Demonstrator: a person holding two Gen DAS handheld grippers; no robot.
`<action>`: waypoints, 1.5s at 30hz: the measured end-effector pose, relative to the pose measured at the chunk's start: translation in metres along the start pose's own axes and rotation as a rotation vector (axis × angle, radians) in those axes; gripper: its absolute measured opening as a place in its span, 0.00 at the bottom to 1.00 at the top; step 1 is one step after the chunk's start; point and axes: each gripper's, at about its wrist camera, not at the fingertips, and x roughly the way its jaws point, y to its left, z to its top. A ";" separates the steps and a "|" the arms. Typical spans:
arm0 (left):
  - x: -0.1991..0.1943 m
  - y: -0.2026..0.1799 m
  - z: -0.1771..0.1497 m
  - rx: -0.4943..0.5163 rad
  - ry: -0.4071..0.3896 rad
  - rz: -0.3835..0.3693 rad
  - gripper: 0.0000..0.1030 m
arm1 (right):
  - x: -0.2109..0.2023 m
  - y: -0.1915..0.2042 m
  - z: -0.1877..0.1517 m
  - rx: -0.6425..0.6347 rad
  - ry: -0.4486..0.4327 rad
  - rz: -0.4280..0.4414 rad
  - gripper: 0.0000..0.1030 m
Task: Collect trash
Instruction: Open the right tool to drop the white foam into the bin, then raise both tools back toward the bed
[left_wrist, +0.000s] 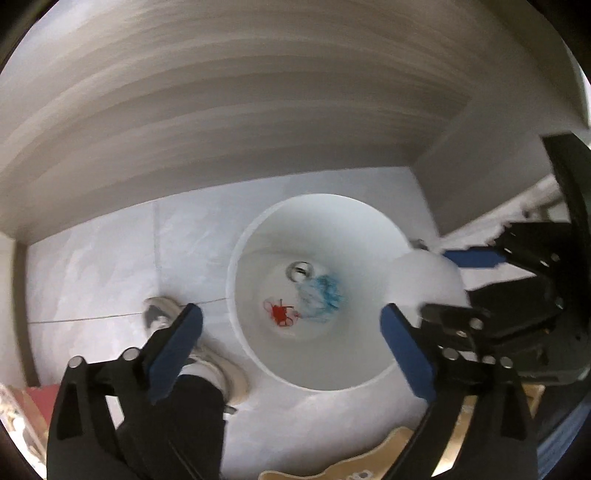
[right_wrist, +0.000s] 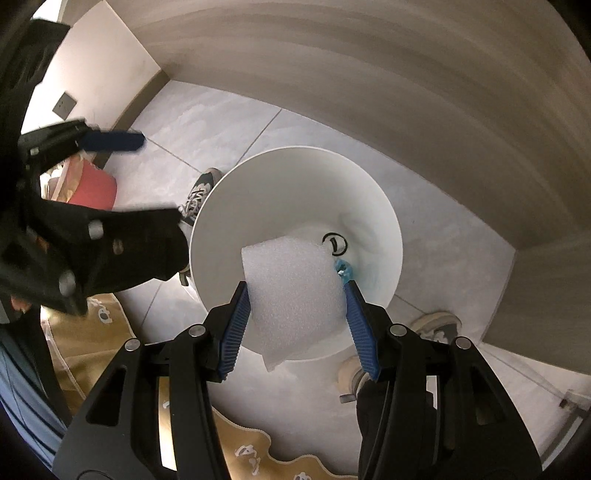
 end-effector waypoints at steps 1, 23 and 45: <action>-0.001 0.004 0.000 -0.016 -0.003 0.019 0.94 | 0.001 0.001 0.001 -0.003 0.002 0.000 0.47; -0.062 0.029 -0.013 -0.041 -0.107 0.065 0.94 | -0.027 0.029 -0.003 -0.037 -0.079 -0.073 0.90; -0.280 -0.037 -0.022 0.071 -0.491 0.014 0.94 | -0.322 0.065 -0.057 0.003 -0.655 -0.036 0.95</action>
